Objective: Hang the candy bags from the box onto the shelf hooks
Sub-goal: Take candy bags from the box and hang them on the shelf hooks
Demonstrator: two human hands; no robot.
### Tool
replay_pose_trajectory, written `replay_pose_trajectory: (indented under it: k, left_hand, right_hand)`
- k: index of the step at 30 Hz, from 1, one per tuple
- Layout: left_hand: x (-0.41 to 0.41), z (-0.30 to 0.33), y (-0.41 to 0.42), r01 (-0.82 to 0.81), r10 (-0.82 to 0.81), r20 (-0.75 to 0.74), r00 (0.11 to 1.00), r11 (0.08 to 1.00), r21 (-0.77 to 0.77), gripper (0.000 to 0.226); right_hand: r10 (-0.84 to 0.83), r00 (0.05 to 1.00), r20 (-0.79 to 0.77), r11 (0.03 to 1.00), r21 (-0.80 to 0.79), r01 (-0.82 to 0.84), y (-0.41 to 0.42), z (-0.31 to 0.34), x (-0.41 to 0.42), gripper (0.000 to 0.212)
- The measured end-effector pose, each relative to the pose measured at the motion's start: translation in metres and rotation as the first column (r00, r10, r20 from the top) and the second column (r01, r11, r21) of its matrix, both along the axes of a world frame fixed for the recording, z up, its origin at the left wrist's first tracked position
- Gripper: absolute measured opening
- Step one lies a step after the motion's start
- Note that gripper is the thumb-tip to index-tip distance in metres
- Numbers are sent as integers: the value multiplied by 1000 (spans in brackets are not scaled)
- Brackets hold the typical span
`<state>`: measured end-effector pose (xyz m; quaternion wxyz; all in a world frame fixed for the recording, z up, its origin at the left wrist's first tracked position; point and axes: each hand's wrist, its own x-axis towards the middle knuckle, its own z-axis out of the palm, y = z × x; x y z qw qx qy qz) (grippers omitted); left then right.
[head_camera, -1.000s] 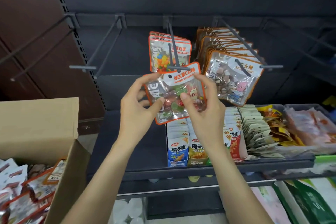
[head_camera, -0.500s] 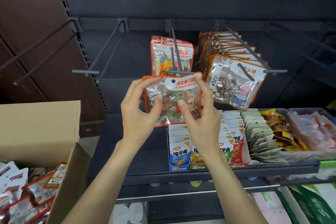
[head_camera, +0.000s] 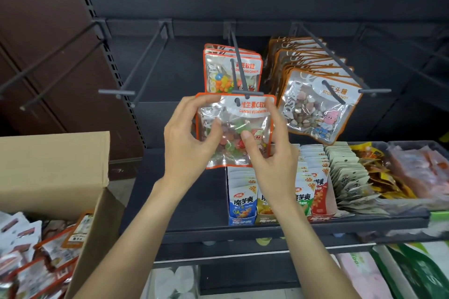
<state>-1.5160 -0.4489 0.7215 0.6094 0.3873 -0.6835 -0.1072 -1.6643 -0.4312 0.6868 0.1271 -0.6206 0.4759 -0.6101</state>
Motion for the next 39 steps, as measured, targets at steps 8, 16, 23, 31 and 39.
replay_pose_trajectory:
  k: [8, 16, 23, 31, 39]
  left_hand:
    - [-1, -2, -13, 22, -21, -3, 1000, 990, 141, 38]
    - [2, 3, -90, -106, 77, 218, 973, 987, 121, 75]
    - [-7, 5, -138, -235, 208, 290, 934, 970, 61, 72]
    - [-13, -10, -96, -292, 294, 273, 916, 955, -49, 63]
    - [14, -24, 40, -362, 355, 136, 925, 932, 30, 17]
  right_hand:
    - [-181, 953, -244, 983, -48, 174, -8, 5, 0, 60]
    - [-205, 814, -543, 960, 53, 276, -82, 19, 12, 79]
    - [-52, 817, -575, 925, 280, 256, -121, 17, 16, 57]
    - [-228, 809, -542, 974, -127, 189, -74, 2, 17, 62]
    - [-37, 892, -451, 989, -143, -31, 4, -15, 31, 16]
